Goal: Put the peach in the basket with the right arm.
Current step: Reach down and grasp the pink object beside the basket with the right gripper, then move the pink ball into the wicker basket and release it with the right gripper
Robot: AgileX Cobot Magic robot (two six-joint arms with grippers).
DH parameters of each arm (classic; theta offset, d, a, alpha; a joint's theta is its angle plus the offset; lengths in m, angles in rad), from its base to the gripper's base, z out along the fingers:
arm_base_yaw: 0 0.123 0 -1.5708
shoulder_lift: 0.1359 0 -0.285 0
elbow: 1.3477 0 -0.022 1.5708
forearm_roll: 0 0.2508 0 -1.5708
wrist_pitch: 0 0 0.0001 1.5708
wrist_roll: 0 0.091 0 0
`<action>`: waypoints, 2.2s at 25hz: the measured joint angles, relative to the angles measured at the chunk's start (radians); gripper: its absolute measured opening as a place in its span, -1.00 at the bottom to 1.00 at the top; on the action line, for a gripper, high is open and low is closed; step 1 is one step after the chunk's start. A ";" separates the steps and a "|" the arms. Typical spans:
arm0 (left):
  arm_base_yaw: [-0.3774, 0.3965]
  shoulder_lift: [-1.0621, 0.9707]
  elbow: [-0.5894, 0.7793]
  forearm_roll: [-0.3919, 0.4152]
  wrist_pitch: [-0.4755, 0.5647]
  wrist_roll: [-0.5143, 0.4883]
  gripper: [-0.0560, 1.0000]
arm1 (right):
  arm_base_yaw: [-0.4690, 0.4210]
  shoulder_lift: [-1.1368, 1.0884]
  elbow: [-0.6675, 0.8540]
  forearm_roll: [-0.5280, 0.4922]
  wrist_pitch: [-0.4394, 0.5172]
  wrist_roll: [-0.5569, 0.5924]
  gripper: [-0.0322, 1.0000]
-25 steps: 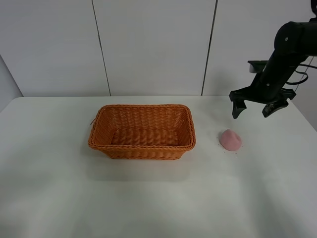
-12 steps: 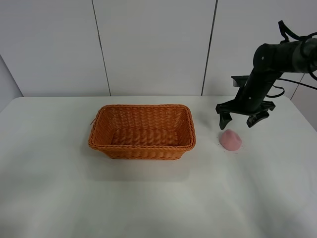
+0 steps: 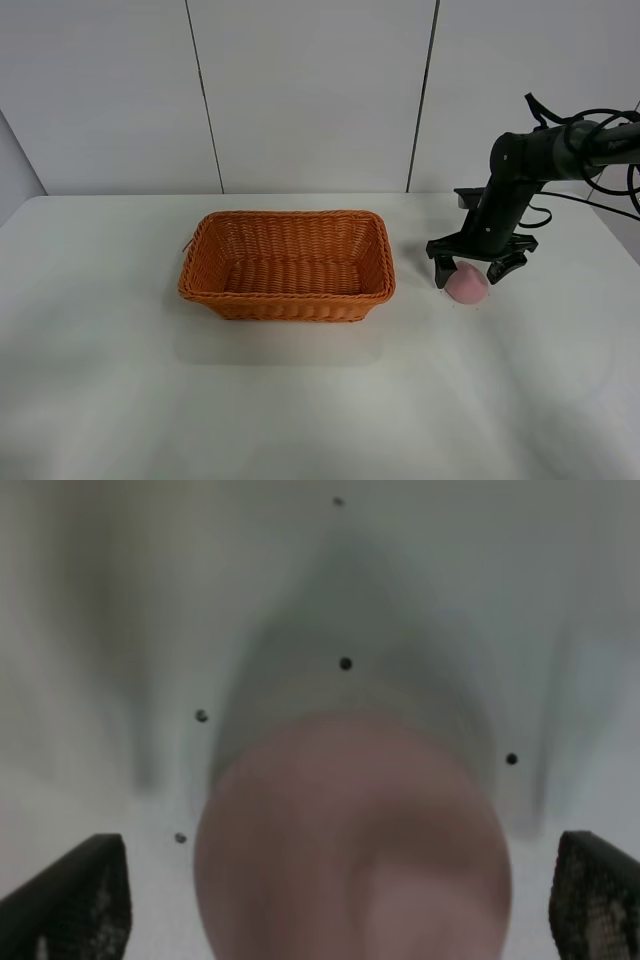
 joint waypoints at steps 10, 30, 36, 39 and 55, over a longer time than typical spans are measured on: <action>0.000 0.000 0.000 0.000 0.000 0.000 0.98 | 0.000 0.013 0.000 0.007 -0.022 0.000 0.12; 0.000 0.000 0.000 0.000 0.000 0.000 0.98 | 0.000 -0.158 -0.322 0.001 0.260 0.001 -0.93; 0.000 0.000 0.000 0.000 0.000 0.000 0.98 | 0.000 -0.165 -0.436 -0.002 0.304 0.001 -0.93; 0.000 0.000 0.000 0.000 0.000 0.000 0.98 | 0.002 -0.165 -0.447 0.000 0.306 0.001 -0.93; 0.000 0.000 0.000 0.000 0.000 0.000 0.98 | 0.395 -0.169 -0.448 -0.012 0.284 0.004 -0.93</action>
